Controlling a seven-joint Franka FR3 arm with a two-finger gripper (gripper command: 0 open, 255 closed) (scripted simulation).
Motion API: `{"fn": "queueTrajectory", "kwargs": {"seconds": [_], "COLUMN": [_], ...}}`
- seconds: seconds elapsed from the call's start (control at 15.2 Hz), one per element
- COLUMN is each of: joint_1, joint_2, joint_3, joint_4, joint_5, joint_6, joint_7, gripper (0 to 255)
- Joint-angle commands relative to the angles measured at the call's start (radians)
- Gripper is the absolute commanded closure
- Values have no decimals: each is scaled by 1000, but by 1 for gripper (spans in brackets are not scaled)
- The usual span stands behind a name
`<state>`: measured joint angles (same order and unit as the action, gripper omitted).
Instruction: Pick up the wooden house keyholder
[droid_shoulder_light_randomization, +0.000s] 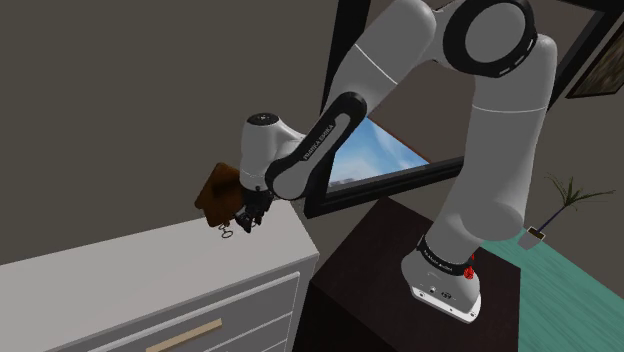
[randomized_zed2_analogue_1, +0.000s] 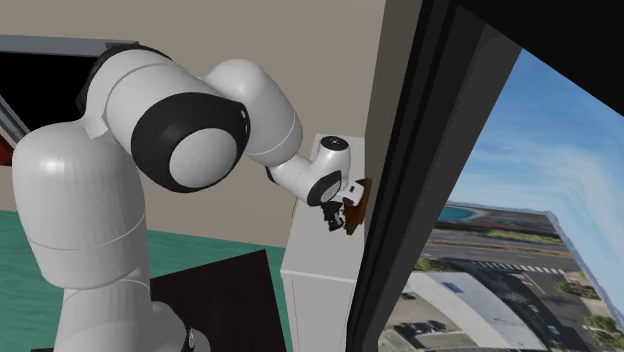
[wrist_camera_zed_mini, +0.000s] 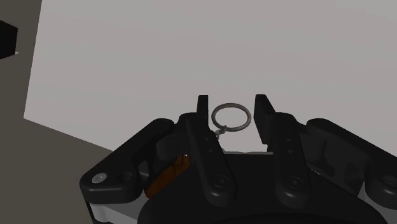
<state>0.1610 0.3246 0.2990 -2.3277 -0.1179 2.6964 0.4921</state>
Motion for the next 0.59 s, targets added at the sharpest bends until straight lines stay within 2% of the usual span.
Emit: {"fn": "queueTrajectory", "kwargs": {"seconds": [0.0,0.53], "joint_1": [-8,-27], "joint_2": [-23,-99], "joint_3": [8,33], "joint_4": [0,1], "joint_5": [13,58], "joint_6": [-21,-94], "joint_7": [-10,-40], "gripper": [255,255]}}
